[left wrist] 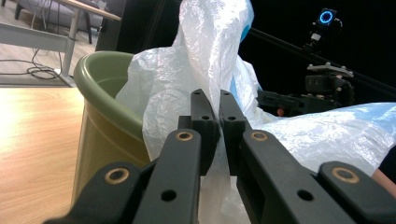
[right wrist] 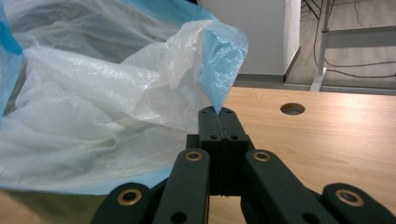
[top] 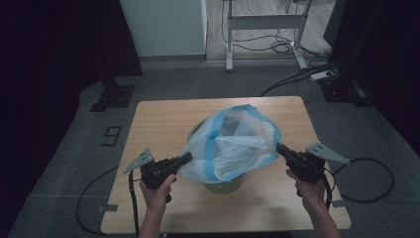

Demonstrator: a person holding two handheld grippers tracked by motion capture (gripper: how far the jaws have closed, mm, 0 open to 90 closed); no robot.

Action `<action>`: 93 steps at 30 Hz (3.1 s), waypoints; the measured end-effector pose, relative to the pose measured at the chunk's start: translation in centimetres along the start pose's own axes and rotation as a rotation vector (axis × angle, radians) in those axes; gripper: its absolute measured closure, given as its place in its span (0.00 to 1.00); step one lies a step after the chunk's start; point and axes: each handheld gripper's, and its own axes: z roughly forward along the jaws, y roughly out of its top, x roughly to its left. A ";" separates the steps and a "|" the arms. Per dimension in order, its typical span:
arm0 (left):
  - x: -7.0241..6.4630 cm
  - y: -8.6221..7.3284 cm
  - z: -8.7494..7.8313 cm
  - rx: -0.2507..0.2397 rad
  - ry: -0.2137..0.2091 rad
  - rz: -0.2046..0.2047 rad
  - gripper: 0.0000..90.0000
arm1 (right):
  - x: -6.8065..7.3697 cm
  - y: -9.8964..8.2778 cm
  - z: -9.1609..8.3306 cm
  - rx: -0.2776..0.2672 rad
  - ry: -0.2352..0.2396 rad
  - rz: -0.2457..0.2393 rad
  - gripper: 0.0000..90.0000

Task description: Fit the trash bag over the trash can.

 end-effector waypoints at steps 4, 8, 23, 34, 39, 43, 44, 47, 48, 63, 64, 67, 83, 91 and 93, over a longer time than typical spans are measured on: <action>0.1 -0.5 -0.3 0.020 0.005 -0.005 0.97 | 0.4 -1.1 -0.7 0.042 -0.011 -0.035 0.99; 0.6 -1.0 -0.5 0.030 0.012 -0.023 0.97 | 0.1 -2.3 -0.7 0.073 -0.019 -0.024 0.99; 0.8 -2.5 -2.1 0.056 0.000 -0.019 0.99 | 0.0 -4.2 -1.2 0.085 -0.033 -0.005 0.99; 2.1 -3.3 -2.1 0.115 0.043 -0.057 0.99 | -0.9 -5.4 0.4 0.136 -0.045 0.011 0.99; 3.1 -3.0 -2.0 0.116 0.055 -0.096 0.98 | -1.1 -4.4 1.9 0.141 -0.055 0.011 0.99; 3.6 -2.5 -2.0 0.107 0.082 -0.105 0.94 | -1.2 -3.4 2.8 0.123 -0.060 0.022 0.99; 3.5 -2.4 -2.0 0.102 0.087 -0.098 0.92 | -1.1 -3.2 3.0 0.120 -0.061 0.018 0.99; 2.9 -1.7 -2.5 0.086 0.098 -0.044 0.78 | -0.9 -2.9 3.4 0.111 -0.067 0.009 0.99; 2.7 -1.4 -2.7 0.080 0.106 -0.030 0.72 | -0.9 -2.8 3.3 0.107 -0.069 0.007 0.99; -2.1 3.2 -4.3 0.071 0.112 0.211 0.22 | -0.8 -1.4 1.6 0.041 -0.087 -0.027 0.99; -2.4 3.5 -4.1 0.080 0.115 0.226 0.21 | -0.8 -1.3 1.6 0.041 -0.085 -0.030 0.99; -2.8 4.3 -3.5 0.104 0.124 0.258 0.20 | -0.6 -1.1 1.5 0.038 -0.081 -0.035 0.99; -2.8 4.2 2.3 0.276 0.115 0.343 0.31 | 0.2 -0.6 1.7 0.039 -0.061 -0.050 0.99; -1.7 5.6 2.3 0.151 0.140 0.245 0.93 | -0.2 -0.7 1.5 0.041 -0.075 -0.043 0.99; -0.6 6.1 2.0 0.092 0.132 0.168 0.96 | -0.4 -0.5 1.6 0.043 -0.083 -0.045 0.99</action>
